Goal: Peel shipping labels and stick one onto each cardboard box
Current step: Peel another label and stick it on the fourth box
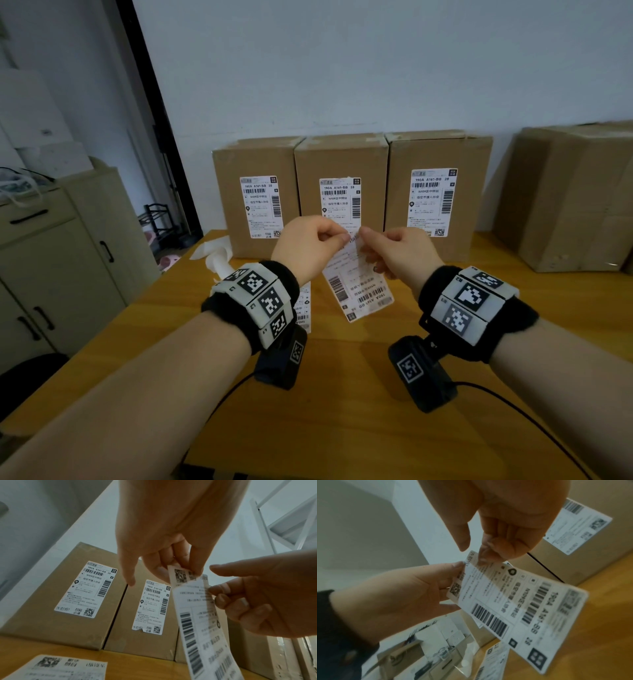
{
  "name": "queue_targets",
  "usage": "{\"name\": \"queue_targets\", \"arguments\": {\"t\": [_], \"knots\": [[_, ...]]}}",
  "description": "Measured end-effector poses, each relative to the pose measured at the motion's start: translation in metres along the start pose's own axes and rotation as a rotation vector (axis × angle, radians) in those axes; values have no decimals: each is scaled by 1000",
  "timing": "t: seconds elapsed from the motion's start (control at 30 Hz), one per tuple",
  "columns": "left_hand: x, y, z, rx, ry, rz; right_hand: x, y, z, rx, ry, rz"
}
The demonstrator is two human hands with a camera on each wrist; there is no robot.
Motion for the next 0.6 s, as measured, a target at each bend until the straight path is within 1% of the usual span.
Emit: {"name": "queue_targets", "arguments": {"t": [0.07, 0.17, 0.23, 0.33, 0.6], "knots": [[1, -1, 3, -3, -35, -2, 3, -1, 4, 100, 107, -29], [6, -2, 6, -52, -86, -54, 5, -2, 6, 170, 225, -53], [8, -3, 5, -110, -132, -77, 6, -3, 5, 182, 277, -77], [9, -4, 6, -179, -210, -94, 6, -5, 3, 173, 286, -104], [7, -3, 5, -202, -160, -72, 6, -8, -1, 178, 286, -116]]}}
Point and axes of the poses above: each hand's wrist, its own y-axis towards the middle knuckle, its own x-axis out of the palm, z = x × y, the point moved 7 cm from there along y, towards the middle knuckle, and after that the axes turned 9 degrees about z, right-handed, at the moved point
